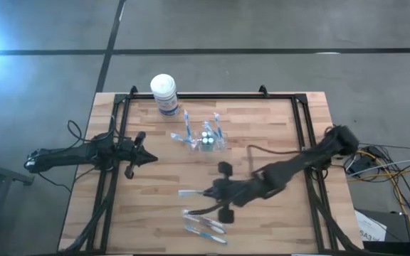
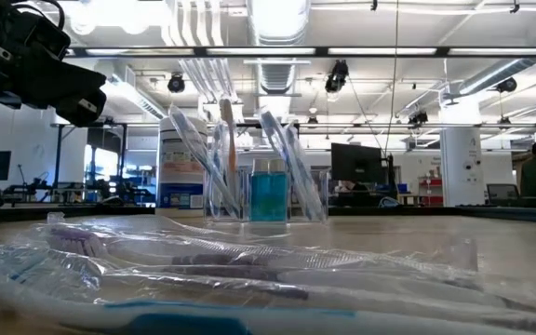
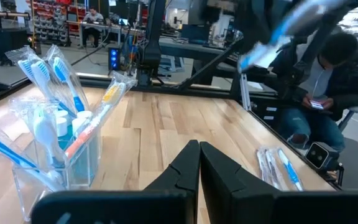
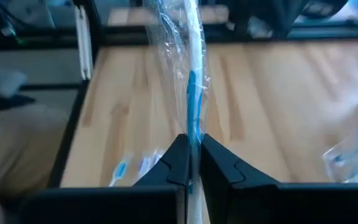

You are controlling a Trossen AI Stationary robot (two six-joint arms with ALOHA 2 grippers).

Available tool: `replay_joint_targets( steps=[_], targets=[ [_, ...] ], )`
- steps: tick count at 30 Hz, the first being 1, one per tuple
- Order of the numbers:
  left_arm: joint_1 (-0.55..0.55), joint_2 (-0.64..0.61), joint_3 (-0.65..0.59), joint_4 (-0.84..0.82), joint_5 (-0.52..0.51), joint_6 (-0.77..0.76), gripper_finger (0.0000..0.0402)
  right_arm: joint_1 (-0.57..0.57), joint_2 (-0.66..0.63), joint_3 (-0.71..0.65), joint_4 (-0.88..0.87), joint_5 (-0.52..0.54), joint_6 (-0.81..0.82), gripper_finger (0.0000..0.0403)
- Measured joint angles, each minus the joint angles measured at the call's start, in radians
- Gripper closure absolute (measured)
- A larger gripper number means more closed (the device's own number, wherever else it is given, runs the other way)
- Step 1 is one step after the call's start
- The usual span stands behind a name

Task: Pick & Place toothbrushing station
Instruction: Put the blue toothbrush in the transparent organizer

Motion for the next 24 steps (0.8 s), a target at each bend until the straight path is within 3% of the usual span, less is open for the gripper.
replay_joint_targets(
  steps=[6, 12, 15, 24],
  targets=[
    [0.000, 0.002, 0.000, 0.000, 0.000, 0.002, 0.0385, 0.001, -0.245, -0.260, 0.224, 0.071, -0.061, 0.0389],
    [0.000, 0.002, 0.000, -0.001, 0.000, 0.006, 0.0385, -0.004, -0.496, -0.604, 0.570, 0.110, -0.151, 0.0389],
    [0.000, 0.002, 0.000, -0.001, 0.000, 0.010, 0.0385, -0.004, -0.625, -0.761, 0.713, 0.187, -0.170, 0.0389],
    [0.000, 0.002, 0.000, -0.001, 0.000, 0.028, 0.0385, -0.005, -0.882, -1.162, 1.042, 0.278, -0.189, 0.0390]
  ],
)
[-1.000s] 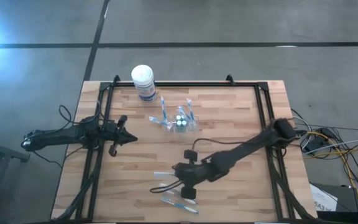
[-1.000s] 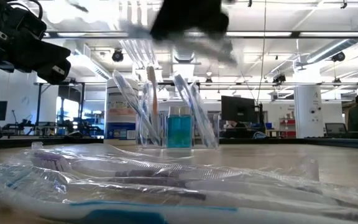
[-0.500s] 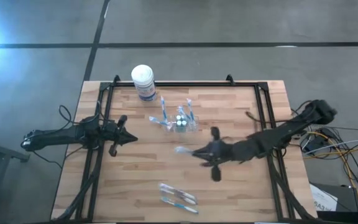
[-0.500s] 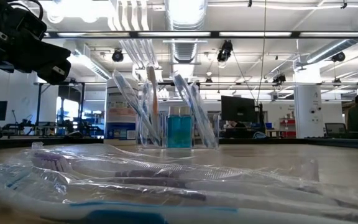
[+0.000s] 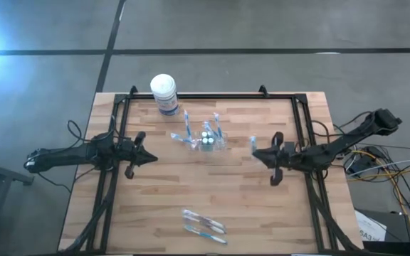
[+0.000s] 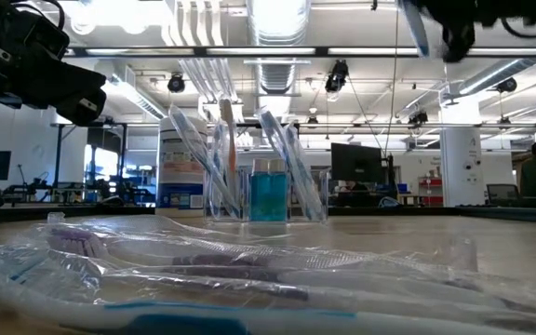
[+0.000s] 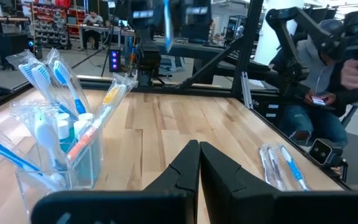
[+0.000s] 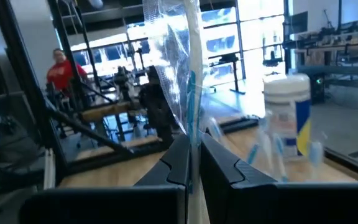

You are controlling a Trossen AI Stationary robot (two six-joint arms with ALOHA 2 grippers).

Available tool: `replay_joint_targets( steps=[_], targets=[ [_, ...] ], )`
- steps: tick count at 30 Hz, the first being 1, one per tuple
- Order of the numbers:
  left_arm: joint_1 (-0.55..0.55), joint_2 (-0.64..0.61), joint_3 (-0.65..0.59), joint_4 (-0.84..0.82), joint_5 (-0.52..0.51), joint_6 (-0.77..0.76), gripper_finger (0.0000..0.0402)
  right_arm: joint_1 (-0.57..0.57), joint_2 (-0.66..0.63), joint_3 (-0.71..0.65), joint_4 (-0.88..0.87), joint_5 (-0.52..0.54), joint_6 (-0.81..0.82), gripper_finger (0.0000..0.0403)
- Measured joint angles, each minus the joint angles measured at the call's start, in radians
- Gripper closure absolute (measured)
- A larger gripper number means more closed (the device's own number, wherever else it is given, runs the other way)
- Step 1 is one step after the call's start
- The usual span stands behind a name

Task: Pick & Place toothbrushing station
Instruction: Put the blue toothbrush in the transparent organizer

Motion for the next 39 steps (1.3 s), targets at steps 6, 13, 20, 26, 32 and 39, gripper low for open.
replay_joint_targets(
  steps=[6, 13, 20, 26, 32, 39],
  targets=[
    [0.000, 0.000, 0.000, 0.000, 0.000, 0.005, 0.0385, 0.000, -0.083, -0.162, 0.151, 0.055, -0.005, 0.0390],
    [0.000, 0.000, 0.000, -0.001, 0.000, 0.004, 0.0385, 0.000, -0.189, -0.279, 0.241, 0.080, -0.035, 0.0390],
    [0.000, 0.000, -0.007, 0.010, -0.002, 0.006, 0.0385, 0.000, -0.212, -0.312, 0.199, 0.124, 0.013, 0.0390],
    [0.000, 0.004, -0.014, 0.021, -0.011, 0.006, 0.0385, 0.000, -0.213, -0.312, 0.200, 0.126, 0.010, 0.0390],
    [0.000, 0.004, -0.015, 0.027, -0.011, 0.004, 0.0385, -0.002, -0.212, -0.302, 0.209, 0.130, 0.035, 0.0390],
    [0.000, 0.004, -0.018, 0.046, -0.011, 0.003, 0.0385, -0.003, -0.126, -0.149, 0.193, 0.095, -0.065, 0.0390]
  ],
)
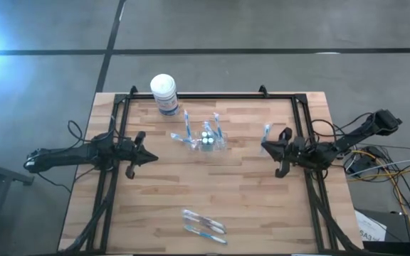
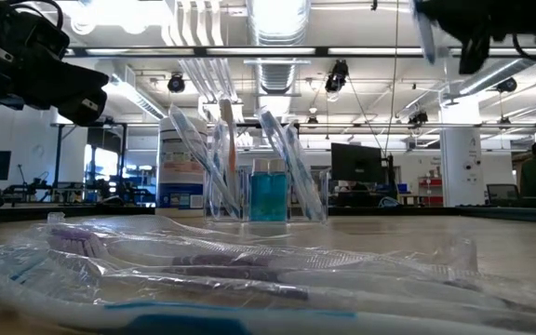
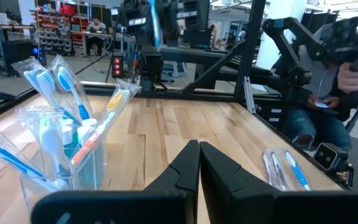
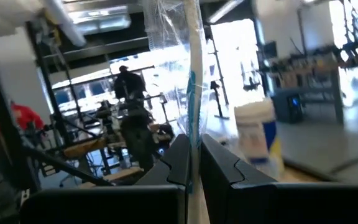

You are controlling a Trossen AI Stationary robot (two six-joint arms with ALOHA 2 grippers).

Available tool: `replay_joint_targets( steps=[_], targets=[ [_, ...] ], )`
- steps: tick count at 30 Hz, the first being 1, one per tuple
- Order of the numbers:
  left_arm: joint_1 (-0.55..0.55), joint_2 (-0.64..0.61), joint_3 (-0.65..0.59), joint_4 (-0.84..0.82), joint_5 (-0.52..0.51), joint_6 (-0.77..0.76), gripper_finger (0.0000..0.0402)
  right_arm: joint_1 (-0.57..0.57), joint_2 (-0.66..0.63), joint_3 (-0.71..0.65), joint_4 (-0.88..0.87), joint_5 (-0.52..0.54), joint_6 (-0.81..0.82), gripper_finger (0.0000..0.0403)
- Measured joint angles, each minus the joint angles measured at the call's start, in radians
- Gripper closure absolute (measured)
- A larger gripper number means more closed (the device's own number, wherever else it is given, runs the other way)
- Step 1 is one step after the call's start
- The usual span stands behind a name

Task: Pick & Place toothbrushing station
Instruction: Put the blue toothbrush in the transparent organizer

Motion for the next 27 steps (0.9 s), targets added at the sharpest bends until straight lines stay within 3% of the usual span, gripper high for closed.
replay_joint_targets(
  steps=[6, 14, 18, 22, 27],
  targets=[
    [0.000, 0.000, 0.000, 0.030, 0.002, -0.023, 0.0385, -0.003, 0.139, 0.148, 0.003, -0.025, -0.141, 0.0390],
    [0.000, 0.003, 0.001, 0.105, 0.044, -0.055, 0.0379, -0.085, 0.343, 0.264, 0.005, -0.152, -0.109, 0.0390],
    [0.000, 0.016, 0.017, 0.161, 0.072, -0.082, 0.0356, -0.135, 0.474, 0.334, 0.044, -0.217, -0.108, 0.0390],
    [0.000, 0.044, 0.069, 0.166, 0.072, -0.072, 0.0316, -0.183, 0.606, 0.429, 0.066, -0.349, -0.106, 0.0390],
    [0.000, 0.096, 0.122, 0.166, 0.073, -0.027, 0.0272, -0.216, 0.752, 0.561, 0.066, -0.394, -0.139, 0.0390]
  ],
)
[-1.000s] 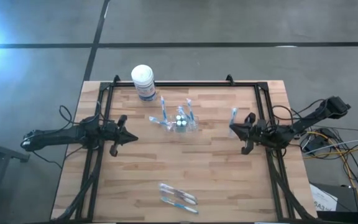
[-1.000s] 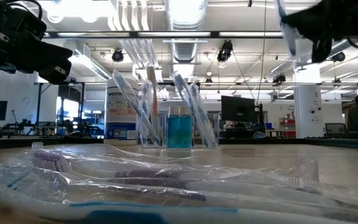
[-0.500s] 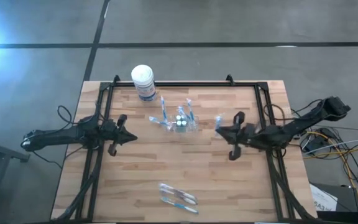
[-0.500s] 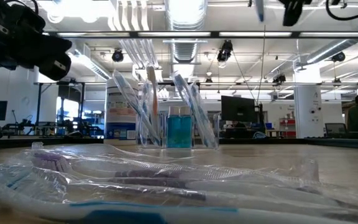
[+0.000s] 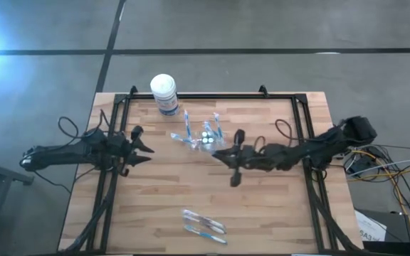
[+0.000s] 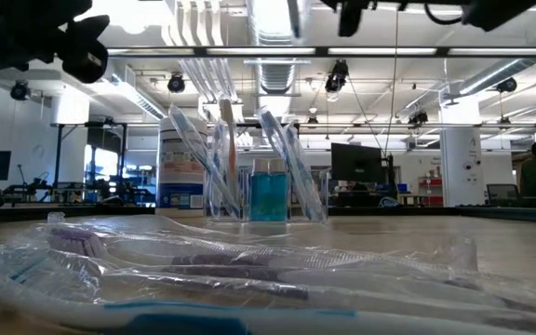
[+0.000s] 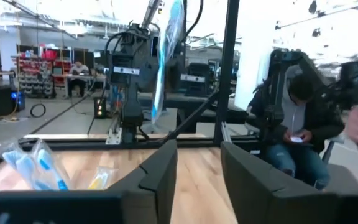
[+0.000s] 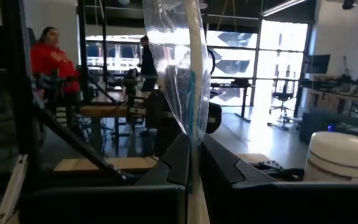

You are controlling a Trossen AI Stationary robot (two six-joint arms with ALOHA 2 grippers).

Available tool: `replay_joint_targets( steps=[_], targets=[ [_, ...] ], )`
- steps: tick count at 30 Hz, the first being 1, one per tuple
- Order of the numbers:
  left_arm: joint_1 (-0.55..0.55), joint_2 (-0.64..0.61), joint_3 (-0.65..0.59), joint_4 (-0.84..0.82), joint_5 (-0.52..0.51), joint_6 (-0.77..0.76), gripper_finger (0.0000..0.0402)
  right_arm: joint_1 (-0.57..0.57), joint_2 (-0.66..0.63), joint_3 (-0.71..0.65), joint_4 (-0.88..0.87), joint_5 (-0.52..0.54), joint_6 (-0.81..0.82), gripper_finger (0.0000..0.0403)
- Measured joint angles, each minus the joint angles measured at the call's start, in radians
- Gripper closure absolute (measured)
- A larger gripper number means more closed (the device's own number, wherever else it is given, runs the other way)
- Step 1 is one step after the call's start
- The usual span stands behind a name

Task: Pick & Place toothbrushing station
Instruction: Put the blue toothbrush in the transparent organizer

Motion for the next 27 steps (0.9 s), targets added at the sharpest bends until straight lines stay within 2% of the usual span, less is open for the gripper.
replay_joint_targets(
  steps=[2, 7, 18, 27],
  targets=[
    [0.000, 0.030, 0.008, 0.004, 0.000, 0.018, 0.0262, -0.015, 0.047, 0.058, 0.004, -0.022, -0.017, 0.0390],
    [0.000, 0.113, 0.013, 0.065, 0.000, 0.022, 0.0255, -0.062, 0.179, 0.206, 0.003, -0.169, 0.003, 0.0390],
    [0.000, 0.277, 0.024, 0.213, -0.024, 0.047, 0.0254, -0.124, 0.426, 0.484, 0.000, -0.257, 0.011, 0.0390],
    [0.000, 0.323, 0.039, 0.241, -0.078, 0.076, 0.0254, -0.161, 0.561, 0.647, -0.007, -0.306, 0.056, 0.0390]
  ],
)
